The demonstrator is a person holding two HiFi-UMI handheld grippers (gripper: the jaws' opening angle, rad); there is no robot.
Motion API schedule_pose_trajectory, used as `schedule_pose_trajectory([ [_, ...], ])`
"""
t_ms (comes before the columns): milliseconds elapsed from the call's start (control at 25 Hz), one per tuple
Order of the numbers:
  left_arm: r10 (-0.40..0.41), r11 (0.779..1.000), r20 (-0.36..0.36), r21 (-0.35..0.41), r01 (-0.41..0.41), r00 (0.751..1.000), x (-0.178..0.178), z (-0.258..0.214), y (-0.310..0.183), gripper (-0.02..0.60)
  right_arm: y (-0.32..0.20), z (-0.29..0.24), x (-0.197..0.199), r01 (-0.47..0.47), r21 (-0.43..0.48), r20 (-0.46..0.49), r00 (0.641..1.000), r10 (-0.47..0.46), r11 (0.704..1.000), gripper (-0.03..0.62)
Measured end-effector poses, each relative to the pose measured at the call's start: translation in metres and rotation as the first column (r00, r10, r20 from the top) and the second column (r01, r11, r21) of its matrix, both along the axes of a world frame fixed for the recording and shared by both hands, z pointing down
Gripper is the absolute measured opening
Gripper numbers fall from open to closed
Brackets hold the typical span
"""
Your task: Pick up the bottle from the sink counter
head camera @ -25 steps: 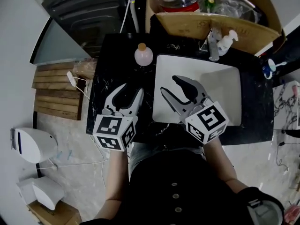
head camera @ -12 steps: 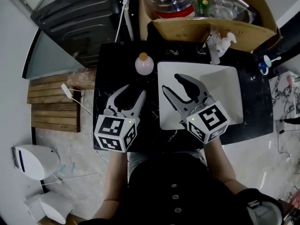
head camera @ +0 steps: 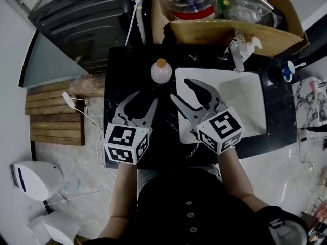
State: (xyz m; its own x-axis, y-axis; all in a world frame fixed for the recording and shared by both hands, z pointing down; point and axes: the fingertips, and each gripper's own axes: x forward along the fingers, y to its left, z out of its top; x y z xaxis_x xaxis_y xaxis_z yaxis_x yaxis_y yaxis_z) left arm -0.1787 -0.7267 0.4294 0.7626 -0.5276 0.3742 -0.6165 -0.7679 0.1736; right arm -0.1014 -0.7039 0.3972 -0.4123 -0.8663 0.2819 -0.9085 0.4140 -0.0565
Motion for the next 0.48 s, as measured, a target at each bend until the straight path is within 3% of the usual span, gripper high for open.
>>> schedule_pose_trajectory([
  [480,-0.001,0.999,-0.029,-0.049,-0.001,1.000,-0.017,0.021,-0.019,0.170,-0.027,0.038,-0.016,-0.019,-0.086,-0.048,0.999,0.015,0.996,0.232],
])
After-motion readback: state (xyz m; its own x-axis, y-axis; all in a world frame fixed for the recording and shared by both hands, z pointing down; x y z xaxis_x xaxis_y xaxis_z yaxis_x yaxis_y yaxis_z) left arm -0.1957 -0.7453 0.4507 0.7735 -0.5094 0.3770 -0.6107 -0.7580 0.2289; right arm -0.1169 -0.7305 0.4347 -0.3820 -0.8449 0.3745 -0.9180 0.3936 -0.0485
